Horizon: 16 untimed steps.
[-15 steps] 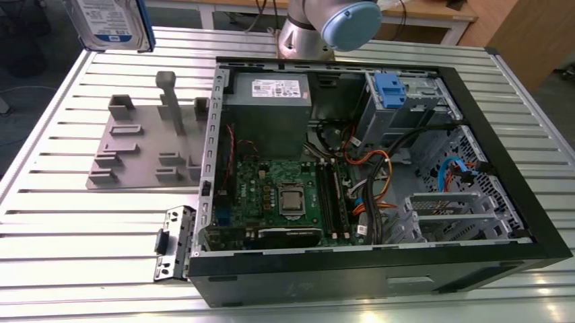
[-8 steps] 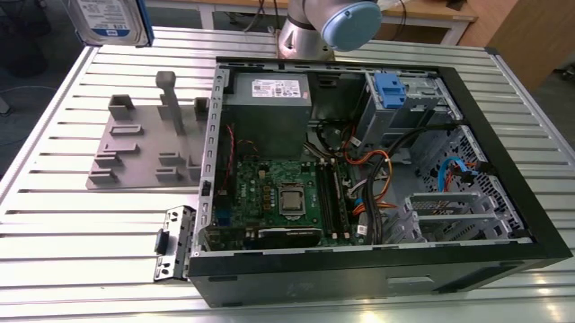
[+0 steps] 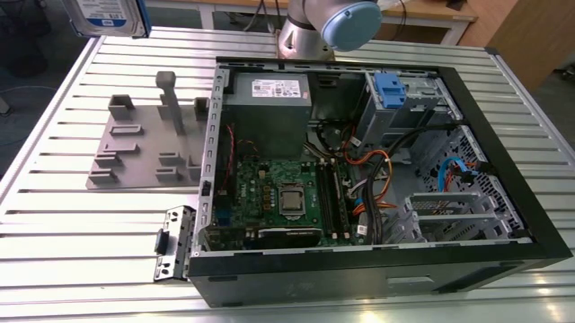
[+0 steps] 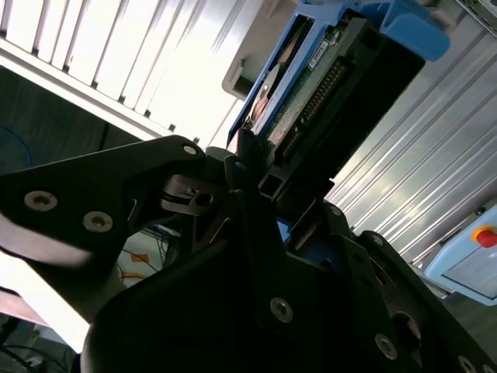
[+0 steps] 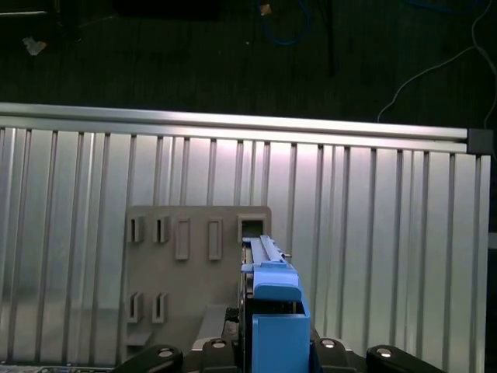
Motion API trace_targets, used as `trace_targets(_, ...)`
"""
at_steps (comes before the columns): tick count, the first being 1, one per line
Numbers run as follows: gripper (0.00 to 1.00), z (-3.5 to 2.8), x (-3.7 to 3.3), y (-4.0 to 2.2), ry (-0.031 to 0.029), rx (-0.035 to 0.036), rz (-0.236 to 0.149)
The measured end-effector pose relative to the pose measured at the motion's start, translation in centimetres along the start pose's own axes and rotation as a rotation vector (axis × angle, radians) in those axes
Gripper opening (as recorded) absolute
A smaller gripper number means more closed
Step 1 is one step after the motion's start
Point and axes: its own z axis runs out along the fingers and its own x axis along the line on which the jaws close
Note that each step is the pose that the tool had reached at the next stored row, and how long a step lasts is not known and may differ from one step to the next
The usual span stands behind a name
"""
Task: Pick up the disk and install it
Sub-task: 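Pick up the disk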
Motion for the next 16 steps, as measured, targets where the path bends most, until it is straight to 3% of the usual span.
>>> trace_targets(6,0.36,-1.24,-0.01,0.03,0.0000,0.0000,0.000)
trace_targets(16,0.36,-1.28,-0.01,0.02,0.0001,-0.0001,0.000)
